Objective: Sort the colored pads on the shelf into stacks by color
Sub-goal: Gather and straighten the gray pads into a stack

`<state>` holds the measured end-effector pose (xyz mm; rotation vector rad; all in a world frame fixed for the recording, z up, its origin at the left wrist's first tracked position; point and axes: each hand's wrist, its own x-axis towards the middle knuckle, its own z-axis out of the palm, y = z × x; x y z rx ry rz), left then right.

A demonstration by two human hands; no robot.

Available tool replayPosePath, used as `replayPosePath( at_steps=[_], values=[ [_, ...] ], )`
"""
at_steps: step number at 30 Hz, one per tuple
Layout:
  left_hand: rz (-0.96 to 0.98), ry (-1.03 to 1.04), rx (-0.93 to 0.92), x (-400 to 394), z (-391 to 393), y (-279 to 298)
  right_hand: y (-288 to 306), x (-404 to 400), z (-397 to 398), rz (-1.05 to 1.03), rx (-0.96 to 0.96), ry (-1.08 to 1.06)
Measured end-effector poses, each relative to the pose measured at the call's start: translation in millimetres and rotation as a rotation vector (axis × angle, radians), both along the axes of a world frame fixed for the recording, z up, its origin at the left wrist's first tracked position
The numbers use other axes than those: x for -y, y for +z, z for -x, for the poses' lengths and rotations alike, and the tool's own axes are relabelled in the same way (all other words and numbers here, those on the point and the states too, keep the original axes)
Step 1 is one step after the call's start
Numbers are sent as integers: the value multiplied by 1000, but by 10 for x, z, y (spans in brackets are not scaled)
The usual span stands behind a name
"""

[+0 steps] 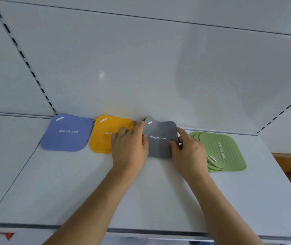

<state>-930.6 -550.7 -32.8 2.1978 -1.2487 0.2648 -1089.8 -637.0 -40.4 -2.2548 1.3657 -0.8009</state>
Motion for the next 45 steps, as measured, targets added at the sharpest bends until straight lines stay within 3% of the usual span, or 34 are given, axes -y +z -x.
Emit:
replayPosePath(
  at_steps=[12,19,28,45],
  values=[
    [-120,26,231,59,-16,-113,-166,21,-11,410,-78,-6],
    [-110,1,223,-5,-18,-11,-154,10,37,435,-230,-33],
    [-236,-423,253,-259,-223,28,-33,28,297,361,-349,209],
    [-176,-589,192,-194,-392,-38,-97,151,344,364,-326,377]
  ],
)
